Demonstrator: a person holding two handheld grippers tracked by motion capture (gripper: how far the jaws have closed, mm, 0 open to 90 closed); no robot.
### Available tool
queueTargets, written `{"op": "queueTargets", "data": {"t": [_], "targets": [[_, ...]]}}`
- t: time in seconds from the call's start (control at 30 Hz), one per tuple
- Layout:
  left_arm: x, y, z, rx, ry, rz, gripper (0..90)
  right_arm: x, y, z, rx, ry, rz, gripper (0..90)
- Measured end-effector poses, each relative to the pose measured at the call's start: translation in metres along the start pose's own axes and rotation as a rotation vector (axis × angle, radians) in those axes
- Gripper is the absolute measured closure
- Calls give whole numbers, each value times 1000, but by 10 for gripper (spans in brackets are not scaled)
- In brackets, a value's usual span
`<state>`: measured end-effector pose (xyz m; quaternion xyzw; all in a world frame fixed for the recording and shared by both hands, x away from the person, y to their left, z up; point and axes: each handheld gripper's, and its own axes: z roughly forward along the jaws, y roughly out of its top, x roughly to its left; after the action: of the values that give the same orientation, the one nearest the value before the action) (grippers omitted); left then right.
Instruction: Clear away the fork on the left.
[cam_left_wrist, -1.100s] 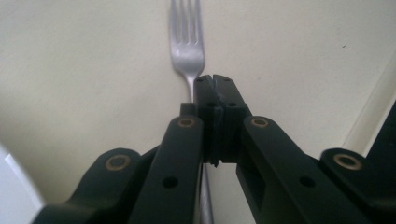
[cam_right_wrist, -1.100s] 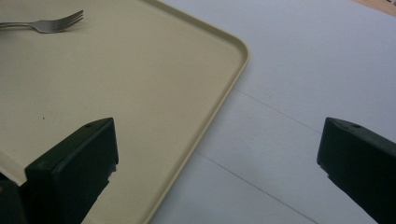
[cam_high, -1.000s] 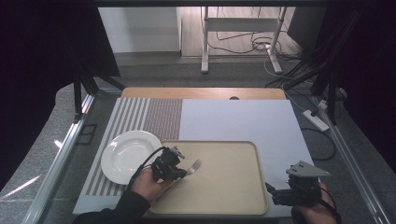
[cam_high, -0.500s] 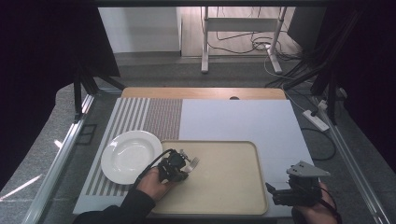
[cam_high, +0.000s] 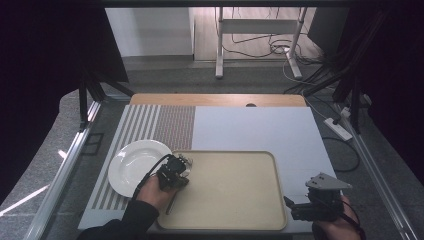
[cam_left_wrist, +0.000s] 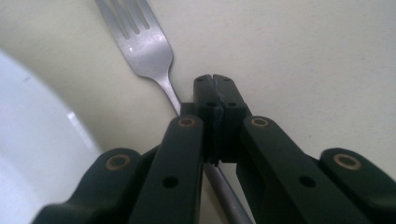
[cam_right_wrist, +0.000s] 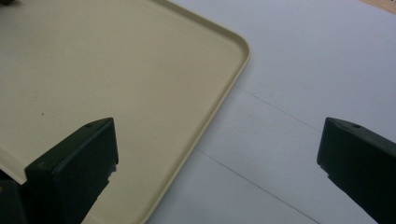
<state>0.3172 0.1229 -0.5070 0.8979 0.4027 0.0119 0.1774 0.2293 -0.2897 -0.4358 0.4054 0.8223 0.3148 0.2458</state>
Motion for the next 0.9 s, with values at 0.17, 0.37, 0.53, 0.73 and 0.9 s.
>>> {"op": "queueTargets", "data": {"t": [0.17, 0.37, 0.53, 0.73, 0.9], "targets": [[8, -4, -2, 6, 21, -34, 887, 0, 0, 0, 7, -1, -4, 0], [15, -8, -4, 7, 36, -73, 887, 0, 0, 1, 9, 1, -6, 0], [15, -8, -4, 6, 34, -67, 886, 0, 0, 1, 10, 2, -7, 0], [15, -8, -9, -39, 2, -57, 848, 1, 1, 1, 11, 3, -11, 0], [14, -9, -14, -82, -16, -33, 786, 1, 1, 1, 11, 3, -11, 0]]}}
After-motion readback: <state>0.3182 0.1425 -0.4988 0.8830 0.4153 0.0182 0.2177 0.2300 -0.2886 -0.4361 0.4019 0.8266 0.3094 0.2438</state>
